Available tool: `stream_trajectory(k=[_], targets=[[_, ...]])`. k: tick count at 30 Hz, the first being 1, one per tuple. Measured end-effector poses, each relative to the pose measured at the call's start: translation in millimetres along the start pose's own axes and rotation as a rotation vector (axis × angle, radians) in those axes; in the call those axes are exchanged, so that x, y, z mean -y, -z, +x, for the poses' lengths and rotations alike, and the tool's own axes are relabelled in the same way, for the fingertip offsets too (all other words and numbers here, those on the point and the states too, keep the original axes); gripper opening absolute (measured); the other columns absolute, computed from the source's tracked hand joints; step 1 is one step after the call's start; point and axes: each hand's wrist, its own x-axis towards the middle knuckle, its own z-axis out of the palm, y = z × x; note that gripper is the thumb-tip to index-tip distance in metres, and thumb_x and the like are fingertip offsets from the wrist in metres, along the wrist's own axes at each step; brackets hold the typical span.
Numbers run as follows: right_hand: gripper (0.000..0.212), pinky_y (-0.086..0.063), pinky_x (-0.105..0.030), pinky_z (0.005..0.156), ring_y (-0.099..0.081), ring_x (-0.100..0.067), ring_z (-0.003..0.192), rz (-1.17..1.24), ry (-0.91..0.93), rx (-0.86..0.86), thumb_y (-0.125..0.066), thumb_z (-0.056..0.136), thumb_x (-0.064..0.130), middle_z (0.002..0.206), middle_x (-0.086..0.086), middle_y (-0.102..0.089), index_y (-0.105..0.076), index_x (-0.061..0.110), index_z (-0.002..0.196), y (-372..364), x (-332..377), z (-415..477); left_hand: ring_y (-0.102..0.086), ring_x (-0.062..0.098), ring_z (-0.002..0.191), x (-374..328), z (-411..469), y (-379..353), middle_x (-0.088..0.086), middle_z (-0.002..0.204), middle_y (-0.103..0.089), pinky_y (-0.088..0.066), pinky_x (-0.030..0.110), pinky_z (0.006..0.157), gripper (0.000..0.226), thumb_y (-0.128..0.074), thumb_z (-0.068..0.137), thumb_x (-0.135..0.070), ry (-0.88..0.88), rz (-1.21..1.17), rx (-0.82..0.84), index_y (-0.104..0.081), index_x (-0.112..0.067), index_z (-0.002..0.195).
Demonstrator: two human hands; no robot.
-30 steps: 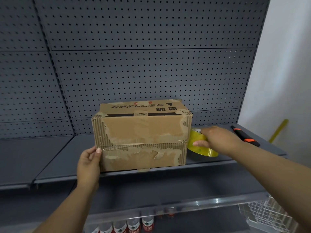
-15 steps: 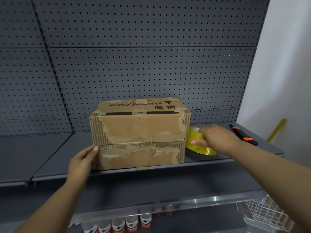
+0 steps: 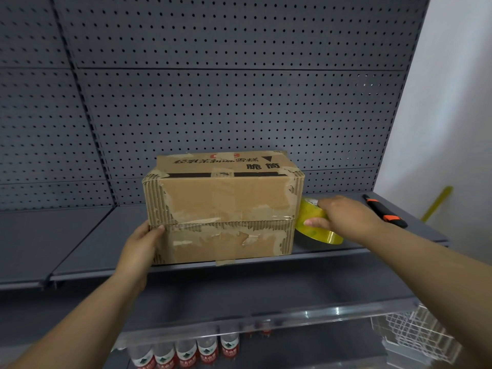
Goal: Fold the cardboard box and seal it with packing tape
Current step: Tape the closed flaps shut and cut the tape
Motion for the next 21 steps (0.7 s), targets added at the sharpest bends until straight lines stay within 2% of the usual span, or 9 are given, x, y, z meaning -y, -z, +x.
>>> stream_trajectory(k=[3, 5, 8, 11, 12, 15, 17, 19, 21], targets=[[0.045, -0.040, -0.032, 0.070, -0.056, -0.024, 0.095, 0.005, 0.000, -0.014, -0.044, 0.083, 0.063, 0.086, -0.002, -0.052, -0.043, 0.018, 0.083, -0.2, 1.2, -0.3, -0.033, 0.021, 0.135, 3.0, 5.0, 9.5, -0.005, 0.150, -0.033, -0.025, 0.040, 0.110, 0.051, -0.053, 0.091, -0.038, 0.050, -0.047, 0.014, -0.044, -0.019, 0.137], [0.044, -0.041, -0.033, 0.072, -0.056, -0.025, 0.096, 0.009, -0.007, -0.026, -0.045, 0.083, 0.062, 0.092, -0.006, -0.059, -0.042, 0.018, 0.083, -0.6, 1.8, -0.5, -0.018, 0.018, 0.143, 1.4, 5.9, 15.6, -0.012, 0.151, -0.026, -0.010, 0.043, 0.116, 0.064, -0.049, 0.085, -0.057, 0.114, -0.148, 0.047, -0.041, -0.022, 0.138], [0.044, -0.042, -0.034, 0.074, -0.056, -0.025, 0.098, 0.010, -0.015, -0.029, -0.045, 0.083, 0.063, 0.100, -0.008, -0.063, -0.043, 0.018, 0.083, -1.4, 1.9, -0.6, -0.009, 0.015, 0.144, -3.9, 0.9, 18.1, -0.007, 0.154, -0.023, 0.003, 0.042, 0.116, 0.057, -0.024, 0.096, -0.053, 0.201, -0.196, 0.198, -0.037, -0.020, 0.141], [0.045, -0.042, -0.034, 0.074, -0.056, -0.025, 0.098, 0.005, -0.020, -0.023, -0.045, 0.082, 0.064, 0.101, -0.009, -0.063, -0.044, 0.018, 0.084, -1.4, 1.6, -1.0, -0.012, 0.019, 0.144, -3.7, -5.0, 14.5, 0.001, 0.155, -0.023, 0.001, 0.040, 0.116, 0.066, -0.013, 0.096, -0.056, 0.266, -0.167, 0.248, -0.031, -0.016, 0.145], [0.045, -0.042, -0.034, 0.074, -0.057, -0.025, 0.099, 0.008, -0.023, -0.020, -0.045, 0.082, 0.063, 0.102, -0.009, -0.063, -0.043, 0.018, 0.084, -1.7, 1.6, -1.0, -0.013, 0.022, 0.144, -1.6, -4.1, 12.0, 0.004, 0.155, -0.022, -0.002, 0.041, 0.116, 0.070, -0.012, 0.094, -0.059, 0.272, -0.186, 0.177, -0.027, -0.014, 0.146], [0.044, -0.039, -0.032, 0.071, -0.058, -0.027, 0.100, 0.023, -0.038, -0.017, -0.046, 0.083, 0.062, 0.106, -0.010, -0.064, -0.045, 0.018, 0.087, -2.5, 2.4, -1.2, -0.011, 0.028, 0.145, -0.5, -0.8, 8.2, 0.009, 0.158, -0.014, -0.006, 0.049, 0.117, 0.079, -0.016, 0.090, -0.065, 0.215, -0.058, -0.293, -0.016, -0.013, 0.149], [0.049, -0.037, -0.030, 0.070, -0.058, -0.027, 0.103, 0.034, -0.054, -0.016, -0.046, 0.084, 0.061, 0.109, -0.010, -0.064, -0.052, 0.015, 0.099, -1.4, 3.9, -1.5, 0.003, 0.028, 0.146, -12.8, -12.9, -6.6, 0.011, 0.159, 0.000, 0.004, 0.045, 0.117, 0.070, -0.018, 0.095, -0.054, -0.085, 0.259, -0.445, -0.011, -0.010, 0.149], [0.057, -0.036, -0.029, 0.071, -0.057, -0.027, 0.107, 0.041, -0.068, -0.018, -0.047, 0.085, 0.060, 0.113, -0.010, -0.063, -0.053, 0.011, 0.113, 0.4, 5.5, -1.7, 0.012, 0.026, 0.144, -27.5, -33.6, -34.1, 0.012, 0.157, 0.010, 0.014, 0.039, 0.114, 0.072, -0.020, 0.092, -0.051, -0.571, 0.596, -0.340, -0.002, -0.010, 0.149], [0.060, -0.038, -0.031, 0.072, -0.057, -0.027, 0.107, 0.049, -0.077, -0.009, -0.047, 0.084, 0.060, 0.115, -0.010, -0.063, -0.052, 0.010, 0.117, 1.1, 6.3, -2.0, 0.013, 0.022, 0.143, -40.5, -46.4, -71.5, 0.005, 0.155, 0.015, 0.018, 0.034, 0.113, 0.076, -0.021, 0.090, -0.057, -0.938, 0.916, -0.215, 0.006, -0.014, 0.147]])
